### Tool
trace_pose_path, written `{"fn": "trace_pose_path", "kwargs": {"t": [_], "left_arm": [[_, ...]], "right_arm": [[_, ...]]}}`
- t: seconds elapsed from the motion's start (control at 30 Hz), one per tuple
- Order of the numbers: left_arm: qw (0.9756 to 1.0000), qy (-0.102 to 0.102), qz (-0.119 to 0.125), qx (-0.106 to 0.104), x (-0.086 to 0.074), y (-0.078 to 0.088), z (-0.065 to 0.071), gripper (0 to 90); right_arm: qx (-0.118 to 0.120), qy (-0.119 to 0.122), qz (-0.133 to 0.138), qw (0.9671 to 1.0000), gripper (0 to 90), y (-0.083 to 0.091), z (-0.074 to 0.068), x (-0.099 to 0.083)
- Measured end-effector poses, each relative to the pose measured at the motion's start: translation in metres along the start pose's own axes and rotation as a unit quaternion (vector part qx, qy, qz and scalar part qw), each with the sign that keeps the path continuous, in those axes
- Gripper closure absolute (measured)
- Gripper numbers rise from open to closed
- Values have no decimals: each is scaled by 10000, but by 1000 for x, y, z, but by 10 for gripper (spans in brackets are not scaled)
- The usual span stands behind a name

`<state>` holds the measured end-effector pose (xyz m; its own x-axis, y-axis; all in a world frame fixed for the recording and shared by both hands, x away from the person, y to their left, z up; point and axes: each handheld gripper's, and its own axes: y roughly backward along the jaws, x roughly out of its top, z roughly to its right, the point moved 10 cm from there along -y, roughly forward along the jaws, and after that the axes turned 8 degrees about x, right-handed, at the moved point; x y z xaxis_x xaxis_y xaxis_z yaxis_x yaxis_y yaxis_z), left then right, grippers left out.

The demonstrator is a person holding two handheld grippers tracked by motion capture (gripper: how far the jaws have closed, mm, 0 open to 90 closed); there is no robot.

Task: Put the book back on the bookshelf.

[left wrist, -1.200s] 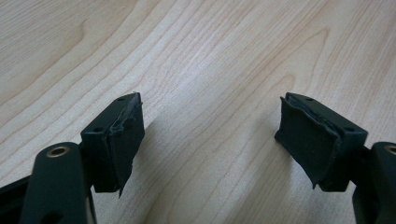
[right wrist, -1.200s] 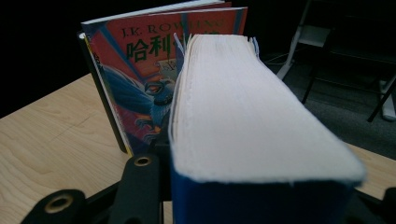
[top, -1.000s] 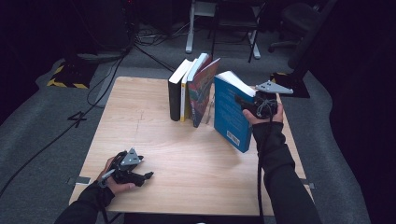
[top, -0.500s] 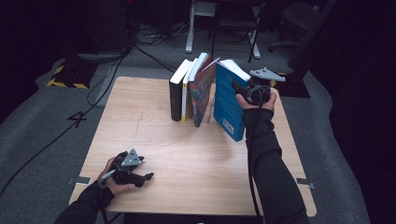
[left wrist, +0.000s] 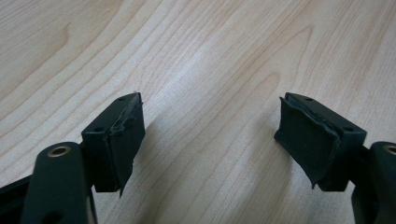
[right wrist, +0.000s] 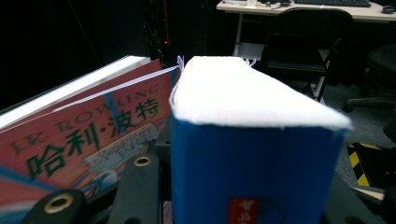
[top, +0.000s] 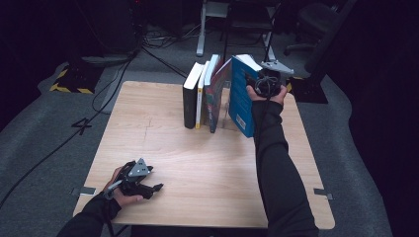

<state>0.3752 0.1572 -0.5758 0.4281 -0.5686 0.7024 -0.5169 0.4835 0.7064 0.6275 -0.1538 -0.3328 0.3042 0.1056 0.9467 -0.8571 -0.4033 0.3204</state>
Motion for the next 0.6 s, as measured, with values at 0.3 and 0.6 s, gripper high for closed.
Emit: {"fn": "trace_pose_path", "kwargs": {"t": [0.3,0.6], "left_arm": [[10000,-5,1,-25,-1,2,4,234],[10000,-44,9,-53,-2,3,6,236]], "right_arm": [[-260,9,357,9990,610,-22,5,2],[-284,84,504,9983,610,-32,5,-2]]}}
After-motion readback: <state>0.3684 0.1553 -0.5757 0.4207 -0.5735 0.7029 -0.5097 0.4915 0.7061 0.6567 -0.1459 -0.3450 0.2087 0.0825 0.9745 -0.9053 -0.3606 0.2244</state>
